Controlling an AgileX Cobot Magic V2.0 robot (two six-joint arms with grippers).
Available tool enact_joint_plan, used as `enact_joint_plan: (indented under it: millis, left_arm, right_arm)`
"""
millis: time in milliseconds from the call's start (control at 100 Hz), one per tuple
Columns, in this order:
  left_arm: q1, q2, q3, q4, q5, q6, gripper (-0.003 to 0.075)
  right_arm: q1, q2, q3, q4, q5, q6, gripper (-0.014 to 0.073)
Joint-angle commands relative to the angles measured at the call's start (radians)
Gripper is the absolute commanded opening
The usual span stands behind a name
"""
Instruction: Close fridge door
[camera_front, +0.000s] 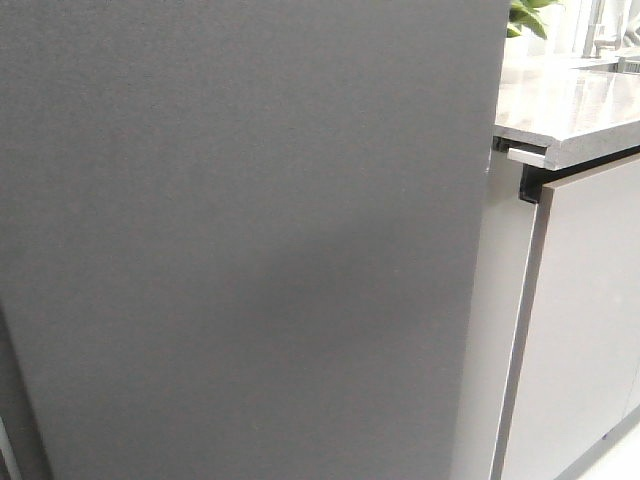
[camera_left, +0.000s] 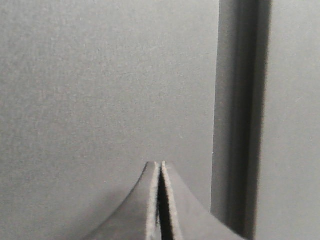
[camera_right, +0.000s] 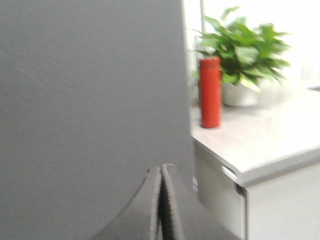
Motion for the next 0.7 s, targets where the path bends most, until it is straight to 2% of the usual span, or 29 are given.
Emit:
enact_joint_plan:
  millis: [0,180,330,690]
  left_arm:
    - [-0.004,-0.020,0.035,-0.006,-0.072,-0.005,-0.0020]
    - [-0.004,-0.020,0.035,-0.006,-0.072,-0.005,-0.0020]
    - [-0.004,-0.020,0.035,-0.006,-0.072,-0.005,-0.0020]
    - [-0.004,-0.020,0.035,-0.006,-0.072,-0.005,-0.0020]
  right_arm:
    - [-0.023,-0.023,0.061,0.026,-0.134,0.001,-0.0045]
    - [-0.049,-0.072,0.255,0.075,-0.261,0.001,-0.0044]
    - [-0.069,-0.103,0.366,0.101,-0.304,0.001,-0.0044]
    - [-0.077,-0.151,0.412,0.099,-0.301,0.001,-0.0045]
